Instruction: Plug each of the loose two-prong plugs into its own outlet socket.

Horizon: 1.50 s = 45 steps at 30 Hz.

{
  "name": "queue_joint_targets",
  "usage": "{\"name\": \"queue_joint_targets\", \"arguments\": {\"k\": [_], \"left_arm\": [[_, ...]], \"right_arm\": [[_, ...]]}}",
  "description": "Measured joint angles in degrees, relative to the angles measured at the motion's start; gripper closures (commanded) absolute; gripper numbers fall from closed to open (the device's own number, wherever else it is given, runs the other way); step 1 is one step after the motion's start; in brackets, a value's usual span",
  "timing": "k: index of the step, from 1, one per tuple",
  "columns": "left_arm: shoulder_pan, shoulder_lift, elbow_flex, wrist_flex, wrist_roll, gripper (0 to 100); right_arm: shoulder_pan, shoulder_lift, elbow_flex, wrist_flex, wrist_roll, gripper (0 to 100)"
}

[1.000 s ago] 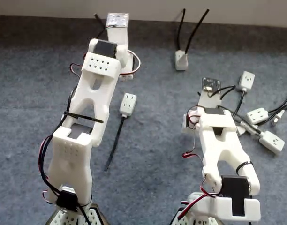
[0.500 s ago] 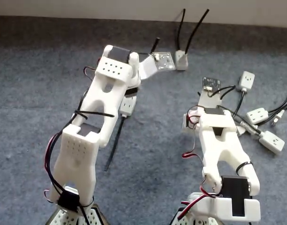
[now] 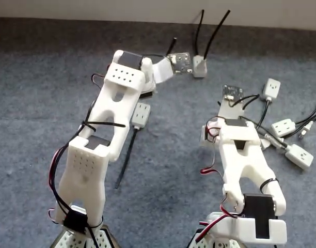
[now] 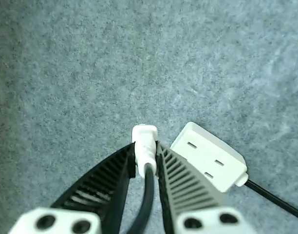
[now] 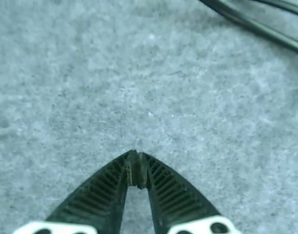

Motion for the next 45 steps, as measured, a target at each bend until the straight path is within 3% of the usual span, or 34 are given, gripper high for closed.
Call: {"name": "queue_joint_targets", "arguments": {"k": [8, 16, 24, 32, 45], "left_arm": [[0.1, 0.0, -1.3, 6.2, -4.9, 99], [0.0, 0.0, -4.7, 14.8, -5.4, 99], [1.7, 0.0, -4.7, 15.3, -1.9, 99], [2.3, 1.5, -3.5, 10.4, -1.9, 99], [1.5, 2.5, -3.4, 9.8, -3.3, 99]], "right_arm": [[0.0, 0.0, 0.0, 0.0, 0.0, 99.1], [0.0, 0.0, 0.0, 0.0, 0.0, 99.1], [0.0, 0.0, 0.0, 0.0, 0.0, 99.1], [0.0, 0.0, 0.0, 0.0, 0.0, 99.1], [0.0, 0.0, 0.0, 0.0, 0.0, 99.1]]}}
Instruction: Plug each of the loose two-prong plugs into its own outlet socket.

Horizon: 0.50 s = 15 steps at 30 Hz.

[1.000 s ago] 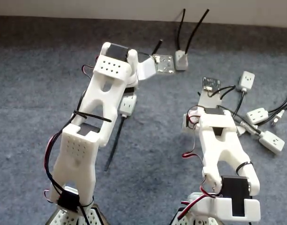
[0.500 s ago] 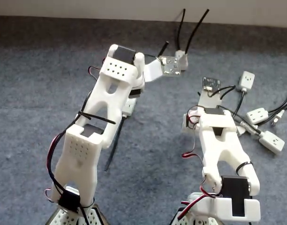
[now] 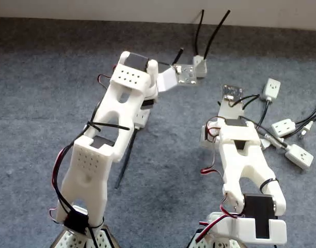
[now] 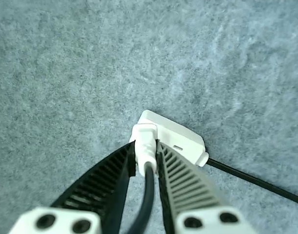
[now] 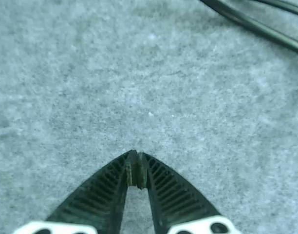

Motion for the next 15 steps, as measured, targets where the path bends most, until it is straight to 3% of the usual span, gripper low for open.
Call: {"name": "queue_joint_targets", "arguments": {"k": [7, 15], "left_arm": [[-0.9, 0.0, -0.4, 1.9, 0.9, 99], [-1.1, 0.1, -20.9, 5.3, 22.7, 100]], "right_arm": [[0.0, 0.0, 0.0, 0.0, 0.0, 99.1], [-1.1, 0.0, 0.0, 0.0, 0.0, 98.8]]}}
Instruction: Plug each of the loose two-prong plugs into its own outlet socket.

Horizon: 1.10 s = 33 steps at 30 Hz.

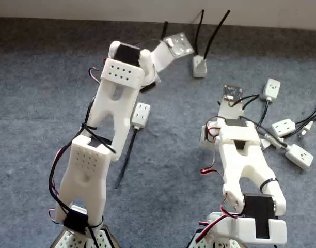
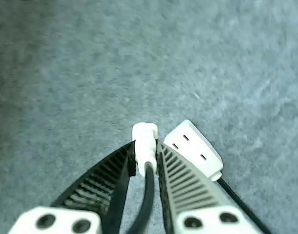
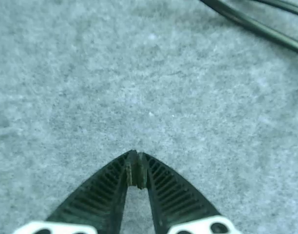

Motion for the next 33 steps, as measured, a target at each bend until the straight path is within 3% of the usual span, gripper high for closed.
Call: {"name": "queue_joint_targets", "arguments": {"k": [6, 12, 19, 26, 33], "left_arm": [[-6.5, -0.2, -17.8, 1.6, 14.5, 100], [-14.5, -0.2, -17.7, 1.9, 23.2, 100], [-15.9, -0.1, -12.9, 1.9, 29.8, 100], [-15.9, -0.1, -12.9, 1.9, 36.0, 100], [-15.9, -0.1, -12.6, 1.9, 36.9, 100]], "right_arm": [[-7.6, 0.0, 0.0, -1.3, -0.2, 85.6], [-15.5, 0.0, 0.0, -8.7, -2.8, 80.0], [-26.0, 0.0, 0.0, -16.9, -3.3, 79.6], [-31.6, 1.1, -0.9, -24.4, -3.3, 79.6], [-34.2, 15.6, -15.0, -23.6, -9.5, 79.6]]}}
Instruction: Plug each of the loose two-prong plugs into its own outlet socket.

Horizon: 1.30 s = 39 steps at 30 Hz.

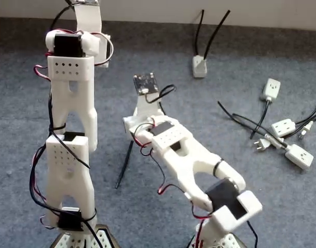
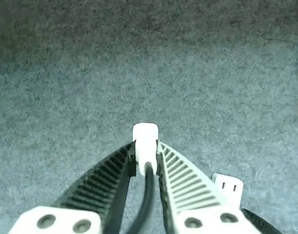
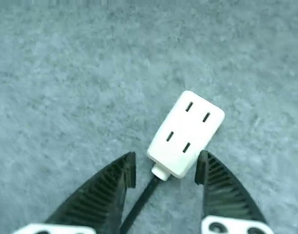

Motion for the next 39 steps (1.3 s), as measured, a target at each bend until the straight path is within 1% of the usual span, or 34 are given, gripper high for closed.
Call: {"name": "queue_joint_targets", "arguments": {"k": [3, 6, 10, 13, 16, 19, 22, 25, 28, 31, 33, 35, 37, 39], "left_arm": [[0.0, 0.0, 0.0, 0.0, 0.0, 100], [0.0, 0.0, 0.0, 0.0, 0.0, 100], [0.0, 0.5, 0.0, 0.0, 0.0, 100], [-0.1, 3.0, 0.0, 0.0, 0.0, 100], [0.0, 4.8, 0.0, 0.0, 0.0, 100], [0.0, 6.1, 0.0, 0.0, 0.0, 100], [0.0, 6.2, 0.0, 0.0, 0.0, 100], [0.0, 6.2, 0.0, 0.0, 0.0, 100], [0.0, 6.2, 0.0, 0.0, 0.0, 100], [0.0, 6.2, 0.0, 0.0, 0.0, 100], [0.0, 6.2, 0.0, 0.0, 0.0, 100], [0.0, 6.2, 0.0, 0.0, 0.0, 100], [0.0, 6.2, 0.0, 0.0, 0.0, 100], [0.0, 6.2, 0.0, 0.0, 0.0, 100]], "right_arm": [[0.1, 7.8, -9.8, 5.5, -2.3, 79.6], [0.1, 14.2, -18.6, 12.2, -3.0, 79.6], [0.1, 17.7, -24.6, 17.7, -3.1, 80.2], [0.1, 17.9, -25.8, 19.9, -3.0, 85.0], [0.2, 17.9, -26.3, 23.7, 1.4, 92.2], [1.6, 17.9, -26.9, 28.4, 7.4, 95.8], [3.6, 17.8, -27.3, 32.1, 16.1, 95.8], [5.6, 17.8, -27.5, 34.6, 27.7, 95.8], [6.9, 17.8, -27.6, 36.6, 41.0, 95.8], [7.2, 17.7, -27.6, 37.3, 54.8, 95.8], [7.4, 17.7, -27.7, 37.4, 62.4, 95.8], [7.4, 17.7, -27.8, 37.5, 67.1, 95.7], [7.4, 17.7, -28.1, 37.5, 69.6, 94.6], [7.4, 17.8, -29.1, 38.0, 70.1, 88.5]]}}
